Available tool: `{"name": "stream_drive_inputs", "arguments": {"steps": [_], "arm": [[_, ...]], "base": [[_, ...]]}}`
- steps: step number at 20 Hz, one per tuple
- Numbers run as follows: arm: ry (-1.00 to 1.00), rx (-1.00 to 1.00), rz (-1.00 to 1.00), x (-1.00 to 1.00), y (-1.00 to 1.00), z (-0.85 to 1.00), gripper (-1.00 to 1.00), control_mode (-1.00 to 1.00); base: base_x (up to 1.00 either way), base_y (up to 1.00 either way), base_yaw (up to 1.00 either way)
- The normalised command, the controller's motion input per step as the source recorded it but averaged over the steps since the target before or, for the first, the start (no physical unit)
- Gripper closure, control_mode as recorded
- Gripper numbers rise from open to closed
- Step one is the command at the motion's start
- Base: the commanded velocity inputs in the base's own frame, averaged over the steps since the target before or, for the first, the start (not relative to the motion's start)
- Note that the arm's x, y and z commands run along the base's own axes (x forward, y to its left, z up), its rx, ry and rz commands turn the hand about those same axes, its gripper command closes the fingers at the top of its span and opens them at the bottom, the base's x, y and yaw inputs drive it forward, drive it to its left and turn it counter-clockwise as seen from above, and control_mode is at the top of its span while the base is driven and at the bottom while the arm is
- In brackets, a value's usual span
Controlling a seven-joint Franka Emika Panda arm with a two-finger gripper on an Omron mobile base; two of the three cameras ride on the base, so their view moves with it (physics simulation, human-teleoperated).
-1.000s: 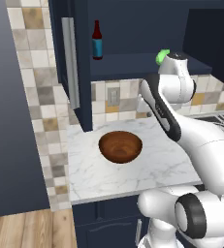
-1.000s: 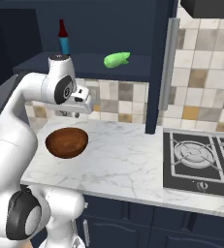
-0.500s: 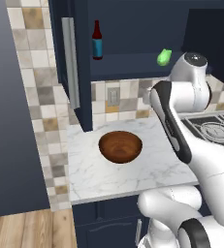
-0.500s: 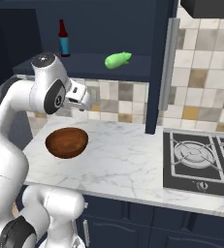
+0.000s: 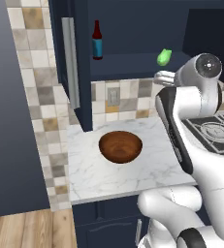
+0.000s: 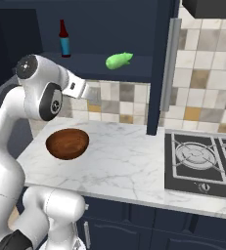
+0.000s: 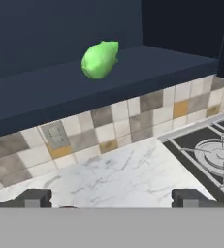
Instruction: Pick the corn from the cabinet and place it in the bowl. Then pick the bowl and place it in the sink. Then turn on the sink facuet.
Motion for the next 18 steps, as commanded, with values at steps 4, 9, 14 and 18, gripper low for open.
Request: {"name": "stream_drive_inputs", "arguments": {"steps": [4, 9, 14, 18], "arm": [[-0.14, 0.00, -0.04, 0.29, -0.18, 0.80, -1.00, -1.00], [-0.02, -0.02, -0.01, 0.45, 0.00, 0.44, -1.00, -1.00], [0.00, -0.05, 0.00, 0.48, 0.00, 0.01, -1.00, -1.00], [0.00, -0.04, 0.00, 0.64, 0.00, -0.16, -1.00, -1.00]], "base": [[0.00, 0.00, 0.00], [0.00, 0.00, 0.00], [0.00, 0.00, 0.00], [0.00, 0.00, 0.00]]}}
